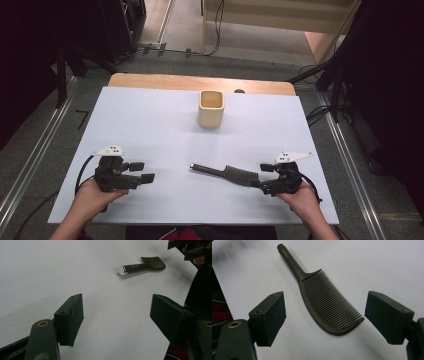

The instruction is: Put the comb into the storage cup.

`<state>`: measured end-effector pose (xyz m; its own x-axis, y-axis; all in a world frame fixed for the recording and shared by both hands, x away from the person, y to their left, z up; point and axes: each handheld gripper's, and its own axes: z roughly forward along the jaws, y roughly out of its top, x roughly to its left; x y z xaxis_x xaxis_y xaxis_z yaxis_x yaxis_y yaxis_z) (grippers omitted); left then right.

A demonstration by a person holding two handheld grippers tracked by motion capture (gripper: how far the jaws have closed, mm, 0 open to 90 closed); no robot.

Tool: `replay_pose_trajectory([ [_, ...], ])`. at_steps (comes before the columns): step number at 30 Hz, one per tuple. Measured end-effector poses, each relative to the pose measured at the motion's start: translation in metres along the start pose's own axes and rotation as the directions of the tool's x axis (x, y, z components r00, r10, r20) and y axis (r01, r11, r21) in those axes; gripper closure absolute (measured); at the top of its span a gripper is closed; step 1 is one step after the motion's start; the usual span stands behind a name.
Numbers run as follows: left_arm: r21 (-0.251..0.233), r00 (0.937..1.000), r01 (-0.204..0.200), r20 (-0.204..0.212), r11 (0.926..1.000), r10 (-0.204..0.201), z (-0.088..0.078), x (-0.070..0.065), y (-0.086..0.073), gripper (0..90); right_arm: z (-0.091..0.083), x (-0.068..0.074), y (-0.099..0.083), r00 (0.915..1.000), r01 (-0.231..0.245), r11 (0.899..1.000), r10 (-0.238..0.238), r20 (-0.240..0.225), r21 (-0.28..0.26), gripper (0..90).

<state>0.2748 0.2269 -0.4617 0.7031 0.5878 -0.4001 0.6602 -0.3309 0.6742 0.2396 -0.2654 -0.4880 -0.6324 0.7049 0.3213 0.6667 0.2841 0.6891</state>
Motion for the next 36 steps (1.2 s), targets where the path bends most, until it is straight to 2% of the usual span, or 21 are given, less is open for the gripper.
replay_pose_trajectory([
  [10, 0.010, 0.9996, -0.027, -0.001, 0.9996, 0.027, 0.0016, -0.0018, 0.0004, 27.9, 0.0002, 0.0002, 0.0005, 0.9999, -0.013, 1.000, 0.013, -0.011, -0.008, 15.4],
  [12, 0.011, 0.9995, -0.032, -0.003, 0.9994, 0.032, 0.0016, -0.0016, 0.0000, 27.9, 0.0004, 0.0007, 0.0003, 0.9999, -0.003, 1.000, 0.003, -0.011, -0.012, 15.4],
  [16, 0.017, 0.9996, -0.027, 0.005, 0.9995, 0.027, 0.0020, -0.0015, 0.0000, 28.9, 0.0011, 0.0021, 0.0003, 1.0000, -0.003, 1.000, 0.003, 0.004, -0.017, 15.4],
  [28, 0.018, 0.9993, -0.036, 0.000, 0.9992, 0.036, 0.0019, -0.0016, 0.0001, 29.0, -0.0002, 0.0023, 0.0018, 0.9998, -0.006, 1.000, 0.006, -0.018, -0.016, 15.5],
  [36, 0.025, 0.9993, -0.037, 0.001, 0.9990, 0.037, 0.0028, -0.0016, -0.0001, 29.0, -0.0012, 0.0026, 0.0022, 0.9999, -0.005, 1.000, 0.004, -0.011, -0.007, 17.6],
])
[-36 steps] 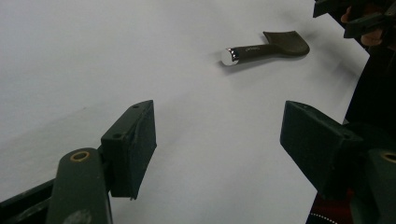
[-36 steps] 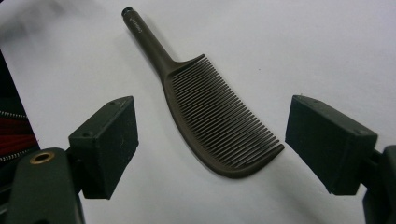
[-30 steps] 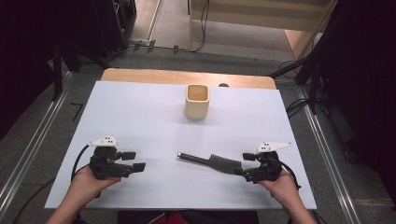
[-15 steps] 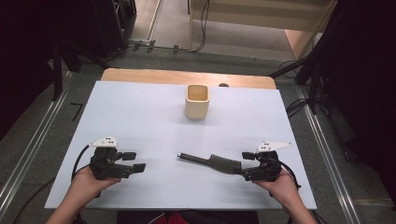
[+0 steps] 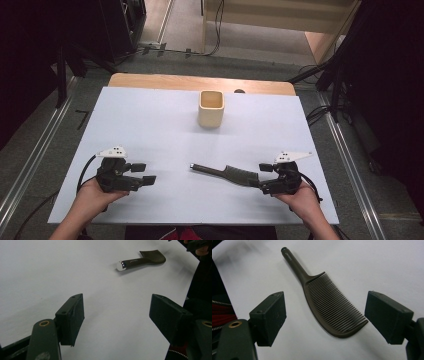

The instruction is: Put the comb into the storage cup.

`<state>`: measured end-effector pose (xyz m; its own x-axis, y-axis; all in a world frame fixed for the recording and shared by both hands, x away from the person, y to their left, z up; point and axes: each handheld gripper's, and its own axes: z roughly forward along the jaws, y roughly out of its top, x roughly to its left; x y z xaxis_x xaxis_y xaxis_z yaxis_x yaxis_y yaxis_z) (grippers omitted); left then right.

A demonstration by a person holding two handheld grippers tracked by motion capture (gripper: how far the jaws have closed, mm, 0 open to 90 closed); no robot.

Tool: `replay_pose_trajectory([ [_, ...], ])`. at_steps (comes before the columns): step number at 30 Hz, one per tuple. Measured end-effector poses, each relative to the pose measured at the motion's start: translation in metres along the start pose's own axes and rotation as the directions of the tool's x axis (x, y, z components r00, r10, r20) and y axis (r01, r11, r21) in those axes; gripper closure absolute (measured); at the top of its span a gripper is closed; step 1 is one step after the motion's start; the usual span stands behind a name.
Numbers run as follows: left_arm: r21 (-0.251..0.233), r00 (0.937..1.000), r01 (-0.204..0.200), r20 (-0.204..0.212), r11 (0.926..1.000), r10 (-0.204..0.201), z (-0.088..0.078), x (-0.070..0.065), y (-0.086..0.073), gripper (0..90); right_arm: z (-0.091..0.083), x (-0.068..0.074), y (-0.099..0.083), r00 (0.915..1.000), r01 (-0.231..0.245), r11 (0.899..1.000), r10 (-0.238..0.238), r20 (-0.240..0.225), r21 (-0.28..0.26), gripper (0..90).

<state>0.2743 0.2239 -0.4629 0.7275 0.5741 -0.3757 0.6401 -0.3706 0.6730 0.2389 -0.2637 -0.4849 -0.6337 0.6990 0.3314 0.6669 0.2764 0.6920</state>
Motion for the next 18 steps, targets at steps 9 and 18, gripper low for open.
replay_pose_trajectory([
  [9, -0.001, 1.0000, -0.004, -0.003, 1.0000, 0.004, 0.0001, -0.0001, -0.0002, 29.0, -0.0014, 0.0003, 0.0010, 1.0000, 0.001, 1.000, -0.001, 0.004, -0.004, 19.3],
  [18, 0.001, 1.0000, -0.003, -0.005, 1.0000, 0.003, -0.0004, 0.0001, -0.0002, 29.0, -0.0032, 0.0037, 0.0037, 1.0000, 0.007, 1.000, -0.007, 0.001, -0.014, 20.6],
])
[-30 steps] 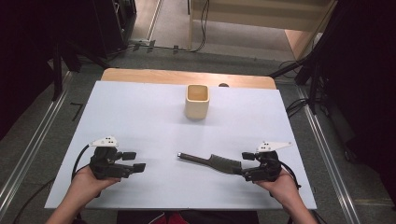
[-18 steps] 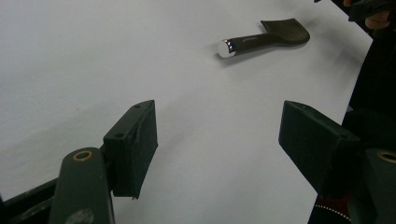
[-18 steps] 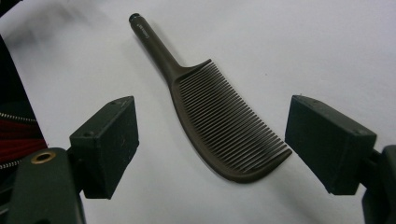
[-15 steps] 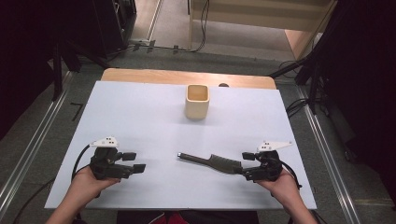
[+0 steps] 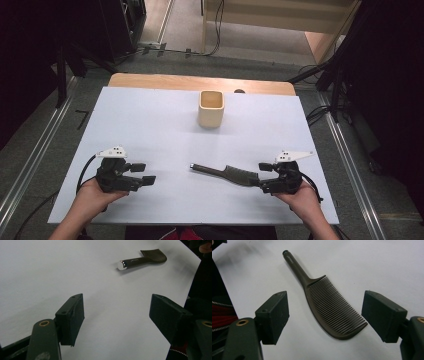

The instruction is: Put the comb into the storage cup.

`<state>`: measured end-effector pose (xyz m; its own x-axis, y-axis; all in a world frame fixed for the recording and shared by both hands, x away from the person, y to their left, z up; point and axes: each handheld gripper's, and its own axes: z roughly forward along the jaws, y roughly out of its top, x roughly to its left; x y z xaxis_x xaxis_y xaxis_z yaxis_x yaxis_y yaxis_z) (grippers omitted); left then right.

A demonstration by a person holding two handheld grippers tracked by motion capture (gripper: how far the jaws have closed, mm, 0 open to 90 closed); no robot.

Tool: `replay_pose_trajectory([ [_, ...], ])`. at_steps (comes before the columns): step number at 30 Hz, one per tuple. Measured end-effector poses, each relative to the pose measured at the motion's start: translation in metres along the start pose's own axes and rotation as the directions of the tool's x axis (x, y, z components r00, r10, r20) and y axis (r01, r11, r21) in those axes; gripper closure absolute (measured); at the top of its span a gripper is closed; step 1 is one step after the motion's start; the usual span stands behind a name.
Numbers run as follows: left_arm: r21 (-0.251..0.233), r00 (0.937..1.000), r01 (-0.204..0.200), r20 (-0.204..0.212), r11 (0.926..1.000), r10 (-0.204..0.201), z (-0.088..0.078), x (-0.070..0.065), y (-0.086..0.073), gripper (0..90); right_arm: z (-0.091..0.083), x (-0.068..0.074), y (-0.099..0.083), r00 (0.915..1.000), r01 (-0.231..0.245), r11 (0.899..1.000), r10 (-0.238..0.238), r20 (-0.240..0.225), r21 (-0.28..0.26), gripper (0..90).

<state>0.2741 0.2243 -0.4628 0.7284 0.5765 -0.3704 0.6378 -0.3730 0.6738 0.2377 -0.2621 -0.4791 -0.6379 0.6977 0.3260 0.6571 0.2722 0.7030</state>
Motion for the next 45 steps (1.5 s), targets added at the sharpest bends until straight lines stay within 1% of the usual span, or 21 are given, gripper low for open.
replay_pose_trajectory([
  [5, -0.001, 1.0000, -0.001, -0.002, 1.0000, 0.001, 0.000, 0.000, 0.000, 29.0, 0.001, 0.003, 0.002, 1.0000, 0.006, 1.000, -0.006, 0.001, 0.001, 22.9],
  [9, 0.000, 1.0000, 0.000, -0.003, 1.0000, 0.000, -0.001, 0.000, 0.000, 29.0, 0.002, 0.005, 0.004, 0.9999, -0.011, 1.000, 0.011, -0.007, 0.003, 23.0],
  [15, 0.000, 1.0000, -0.002, 0.000, 1.0000, 0.002, -0.001, 0.000, 0.000, 29.0, 0.006, 0.012, 0.006, 0.9999, 0.014, 1.000, -0.014, -0.004, 0.015, 25.4],
  [17, -0.001, 1.0000, 0.002, 0.000, 1.0000, -0.002, 0.000, 0.000, 0.000, 29.0, 0.007, 0.013, 0.006, 0.9999, 0.012, 1.000, -0.011, -0.003, 0.015, 25.8],
  [18, 0.000, 1.0000, 0.001, -0.001, 1.0000, -0.001, 0.000, 0.000, 0.000, 29.0, 0.008, 0.014, 0.007, 0.9999, 0.011, 1.000, -0.011, -0.010, 0.019, 27.6],
  [21, 0.003, 1.0000, -0.001, -0.002, 1.0000, 0.001, 0.000, 0.000, 0.000, 29.0, 0.009, 0.015, 0.008, 0.9999, 0.006, 1.000, -0.005, -0.014, 0.029, 28.7],
  [22, 0.003, 1.0000, 0.001, -0.002, 1.0000, -0.001, 0.000, 0.000, 0.000, 29.0, 0.010, 0.017, 0.009, 0.9997, 0.021, 0.999, -0.021, -0.013, 0.030, 31.1],
  [24, 0.003, 1.0000, 0.001, -0.002, 1.0000, -0.001, 0.000, 0.000, 0.000, 29.0, 0.012, 0.018, 0.009, 0.9996, 0.025, 0.999, -0.024, -0.014, 0.034, 31.8],
  [26, 0.003, 1.0000, 0.001, -0.003, 1.0000, -0.001, 0.000, 0.000, 0.000, 29.0, 0.015, 0.020, 0.009, 0.9994, 0.028, 0.998, -0.027, -0.022, 0.050, 36.2],
  [28, 0.004, 1.0000, 0.001, -0.003, 1.0000, -0.001, 0.000, 0.000, 0.000, 29.0, 0.016, 0.020, 0.009, 0.9993, 0.030, 0.998, -0.029, -0.023, 0.055, 37.4],
  [31, 0.003, 1.0000, 0.001, -0.002, 1.0000, -0.001, 0.000, 0.000, 0.000, 29.0, 0.019, 0.022, 0.009, 0.9990, 0.036, 0.997, -0.034, -0.029, 0.068, 43.2],
  [32, 0.003, 1.0000, 0.001, -0.003, 1.0000, -0.001, 0.000, 0.000, 0.000, 29.0, 0.022, 0.024, 0.010, 0.9988, 0.038, 0.996, -0.036, -0.033, 0.079, 47.2],
  [34, 0.003, 1.0000, 0.002, -0.003, 1.0000, -0.002, 0.000, 0.000, 0.000, 29.1, 0.025, 0.025, 0.010, 0.9987, 0.042, 0.995, -0.038, -0.034, 0.093, 51.6],
  [35, 0.003, 1.0000, 0.001, -0.003, 1.0000, -0.001, 0.000, 0.000, 0.000, 29.1, 0.025, 0.025, 0.010, 0.9987, 0.042, 0.995, -0.038, -0.034, 0.093, 51.6],
  [36, 0.002, 1.0000, 0.001, -0.004, 1.0000, -0.001, 0.000, 0.000, 0.000, 29.0, 0.028, 0.026, 0.009, 0.9983, 0.040, 0.994, -0.035, -0.046, 0.106, 58.3],
  [37, 0.002, 1.0000, 0.001, -0.004, 1.0000, -0.001, 0.000, 0.000, 0.000, 29.0, 0.028, 0.026, 0.009, 0.9983, 0.040, 0.994, -0.035, -0.046, 0.106, 58.3],
  [38, 0.004, 1.0000, 0.000, -0.004, 1.0000, 0.000, 0.000, 0.000, 0.000, 29.0, 0.029, 0.026, 0.009, 0.9982, 0.039, 0.993, -0.034, -0.049, 0.110, 60.5],
  [39, 0.004, 1.0000, 0.000, -0.004, 1.0000, 0.000, 0.000, 0.000, 0.000, 29.0, 0.031, 0.026, 0.009, 0.9983, 0.040, 0.992, -0.034, -0.048, 0.116, 64.8],
  [40, 0.001, 1.0000, 0.000, -0.006, 1.0000, 0.000, 0.000, 0.000, 0.000, 29.0, 0.034, 0.026, 0.009, 0.9984, 0.044, 0.991, -0.039, -0.041, 0.130, 73.3],
  [43, 0.001, 1.0000, 0.003, -0.006, 1.0000, -0.003, -0.001, 0.001, 0.000, 29.0, 0.035, 0.027, 0.009, 0.9981, 0.058, 0.987, -0.054, -0.031, 0.151, 86.7],
  [45, 0.002, 1.0000, 0.003, -0.006, 1.0000, -0.003, -0.001, 0.001, 0.000, 29.0, 0.036, 0.029, 0.009, 0.9975, 0.071, 0.985, -0.070, -0.013, 0.158, 87.6],
])
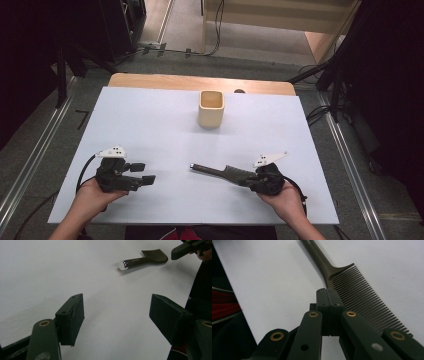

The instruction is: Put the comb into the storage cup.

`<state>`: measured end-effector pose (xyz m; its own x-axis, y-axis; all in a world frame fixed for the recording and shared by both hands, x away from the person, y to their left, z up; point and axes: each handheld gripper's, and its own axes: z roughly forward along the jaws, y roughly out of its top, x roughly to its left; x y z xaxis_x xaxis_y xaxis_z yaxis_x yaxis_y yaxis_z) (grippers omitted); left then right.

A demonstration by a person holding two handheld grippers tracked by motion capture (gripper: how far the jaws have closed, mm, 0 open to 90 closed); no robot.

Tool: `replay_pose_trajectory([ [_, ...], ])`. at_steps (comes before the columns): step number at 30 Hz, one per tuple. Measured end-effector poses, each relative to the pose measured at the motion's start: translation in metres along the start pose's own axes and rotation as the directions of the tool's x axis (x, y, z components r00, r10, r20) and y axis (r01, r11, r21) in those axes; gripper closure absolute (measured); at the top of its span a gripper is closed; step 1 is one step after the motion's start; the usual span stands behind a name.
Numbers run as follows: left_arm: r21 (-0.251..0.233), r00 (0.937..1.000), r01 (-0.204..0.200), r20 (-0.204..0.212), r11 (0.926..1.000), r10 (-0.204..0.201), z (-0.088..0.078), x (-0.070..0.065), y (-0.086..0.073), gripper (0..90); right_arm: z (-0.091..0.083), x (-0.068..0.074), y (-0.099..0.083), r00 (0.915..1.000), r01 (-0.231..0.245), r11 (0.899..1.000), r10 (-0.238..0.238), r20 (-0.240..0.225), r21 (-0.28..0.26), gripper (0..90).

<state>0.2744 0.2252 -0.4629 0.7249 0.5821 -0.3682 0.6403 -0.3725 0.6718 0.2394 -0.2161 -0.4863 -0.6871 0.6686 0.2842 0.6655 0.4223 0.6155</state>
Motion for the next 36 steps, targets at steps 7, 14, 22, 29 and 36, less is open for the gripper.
replay_pose_trajectory([
  [7, -0.002, 1.0000, -0.004, -0.003, 1.0000, 0.004, 0.000, 0.000, 0.000, 29.0, 0.007, 0.003, -0.003, 0.9994, 0.025, 0.999, -0.025, 0.023, 0.031, 87.6],
  [14, -0.003, 1.0000, -0.006, -0.005, 1.0000, 0.006, -0.001, 0.000, 0.000, 29.1, 0.014, 0.001, -0.007, 0.9995, 0.021, 0.997, -0.022, 0.022, 0.070, 87.6],
  [22, -0.003, 1.0000, -0.007, -0.004, 1.0000, 0.007, -0.001, 0.000, 0.000, 29.1, 0.018, -0.002, -0.010, 0.9999, 0.004, 0.996, -0.006, 0.015, 0.094, 87.6],
  [29, -0.006, 1.0000, -0.006, -0.005, 1.0000, 0.006, -0.001, 0.000, 0.000, 29.1, 0.016, -0.007, -0.010, 0.9994, -0.005, 0.996, 0.002, 0.033, 0.090, 87.6],
  [36, -0.007, 1.0000, -0.006, -0.006, 1.0000, 0.006, -0.001, 0.001, 0.000, 29.1, 0.013, -0.013, -0.009, 0.9968, -0.029, 0.996, 0.022, 0.077, 0.086, 87.6],
])
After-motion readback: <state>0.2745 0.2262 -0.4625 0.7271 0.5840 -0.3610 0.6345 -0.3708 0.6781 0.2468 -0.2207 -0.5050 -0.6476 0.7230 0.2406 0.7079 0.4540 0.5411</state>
